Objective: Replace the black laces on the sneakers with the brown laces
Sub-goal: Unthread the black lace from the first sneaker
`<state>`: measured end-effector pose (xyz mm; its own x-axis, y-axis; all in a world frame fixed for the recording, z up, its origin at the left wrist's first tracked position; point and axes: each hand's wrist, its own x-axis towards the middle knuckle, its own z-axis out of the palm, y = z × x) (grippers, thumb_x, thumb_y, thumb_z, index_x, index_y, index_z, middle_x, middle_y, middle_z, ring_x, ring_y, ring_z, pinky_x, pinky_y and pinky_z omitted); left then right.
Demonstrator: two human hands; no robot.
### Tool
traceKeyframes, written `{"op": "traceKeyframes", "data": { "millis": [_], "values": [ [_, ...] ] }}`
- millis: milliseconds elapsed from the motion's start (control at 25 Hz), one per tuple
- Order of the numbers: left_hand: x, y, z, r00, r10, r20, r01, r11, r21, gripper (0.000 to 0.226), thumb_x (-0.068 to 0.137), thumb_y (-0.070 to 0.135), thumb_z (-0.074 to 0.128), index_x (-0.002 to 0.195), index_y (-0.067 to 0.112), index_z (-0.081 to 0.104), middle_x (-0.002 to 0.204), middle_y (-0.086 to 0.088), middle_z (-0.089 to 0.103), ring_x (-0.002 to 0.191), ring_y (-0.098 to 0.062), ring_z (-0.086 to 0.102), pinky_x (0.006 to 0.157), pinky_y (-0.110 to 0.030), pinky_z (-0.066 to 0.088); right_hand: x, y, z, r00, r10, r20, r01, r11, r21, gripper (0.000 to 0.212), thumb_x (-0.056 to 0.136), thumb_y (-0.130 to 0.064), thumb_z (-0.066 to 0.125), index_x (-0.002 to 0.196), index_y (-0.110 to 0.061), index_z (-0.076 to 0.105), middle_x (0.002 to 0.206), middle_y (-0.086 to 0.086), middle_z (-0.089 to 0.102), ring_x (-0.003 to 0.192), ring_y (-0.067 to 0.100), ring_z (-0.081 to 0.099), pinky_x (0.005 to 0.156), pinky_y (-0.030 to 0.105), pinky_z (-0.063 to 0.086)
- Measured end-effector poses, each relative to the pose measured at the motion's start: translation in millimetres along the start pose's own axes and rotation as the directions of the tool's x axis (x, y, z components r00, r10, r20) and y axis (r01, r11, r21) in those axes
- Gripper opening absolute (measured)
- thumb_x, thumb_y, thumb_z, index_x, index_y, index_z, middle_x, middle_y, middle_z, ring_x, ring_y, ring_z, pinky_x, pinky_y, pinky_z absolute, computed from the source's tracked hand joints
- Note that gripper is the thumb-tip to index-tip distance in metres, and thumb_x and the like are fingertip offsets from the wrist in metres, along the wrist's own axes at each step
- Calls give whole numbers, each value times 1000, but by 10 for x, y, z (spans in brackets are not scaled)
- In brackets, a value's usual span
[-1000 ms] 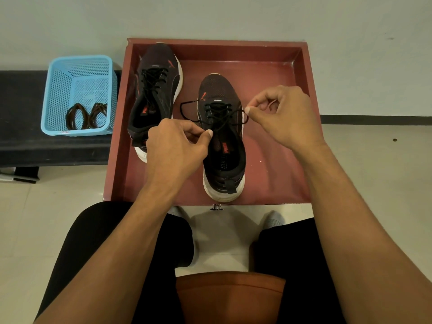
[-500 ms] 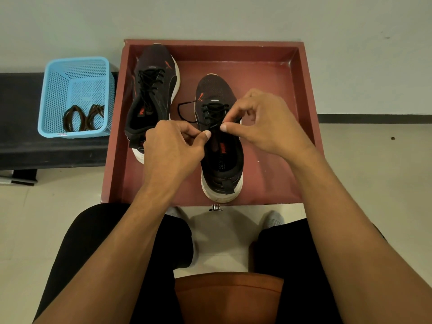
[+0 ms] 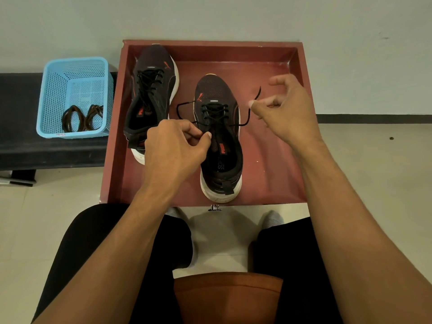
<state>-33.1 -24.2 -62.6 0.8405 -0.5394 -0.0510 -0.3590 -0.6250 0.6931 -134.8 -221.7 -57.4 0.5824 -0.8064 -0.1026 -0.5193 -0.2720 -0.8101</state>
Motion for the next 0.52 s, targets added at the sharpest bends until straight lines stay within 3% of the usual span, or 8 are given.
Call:
{"op": "traceKeyframes", "data": {
  "millis": [80, 200, 360, 520],
  "values": [
    [-8, 7, 2, 1000, 14, -2, -14, 1000, 13, 18, 87, 41, 80, 74, 32, 70, 60, 15, 64, 60, 2, 63, 68, -23, 55, -43, -54, 5, 999, -15, 47, 19, 997, -77, 35, 87, -43, 81, 115, -28, 65, 84, -12, 77, 74, -4, 71, 73, 12, 54],
    [-7, -3, 27, 998, 58, -14, -58, 998, 41, 15, 86, 41, 79, 86, 29, 69, 69, 13, 64, 66, -2, 63, 68, -29, 57, -136, -118, 90, 974, -69, 217, 117, 969, -216, 33, 81, -60, 81, 86, -28, 74, 74, -11, 72, 67, -1, 68, 62, 15, 51],
    [23, 55, 169, 971, 240, 1, -238, 963, 127, 28, 89, 35, 72, 116, 33, 67, 106, 12, 55, 89, -11, 61, 72, -40, 58, -180, -126, 173, 945, -12, 326, 112, 950, -290, 28, 78, -51, 87, 81, -26, 76, 72, -10, 73, 70, 4, 71, 70, 30, 63],
    [63, 112, 272, 970, 245, -8, -235, 939, 251, 26, 94, 36, 70, 120, 37, 71, 112, 11, 51, 96, -11, 60, 65, -31, 46, -191, -141, 125, 954, -25, 299, 105, 961, -256, 9, 82, -35, 84, 82, -26, 81, 69, -11, 74, 67, 3, 73, 74, 33, 65]
  ]
}}
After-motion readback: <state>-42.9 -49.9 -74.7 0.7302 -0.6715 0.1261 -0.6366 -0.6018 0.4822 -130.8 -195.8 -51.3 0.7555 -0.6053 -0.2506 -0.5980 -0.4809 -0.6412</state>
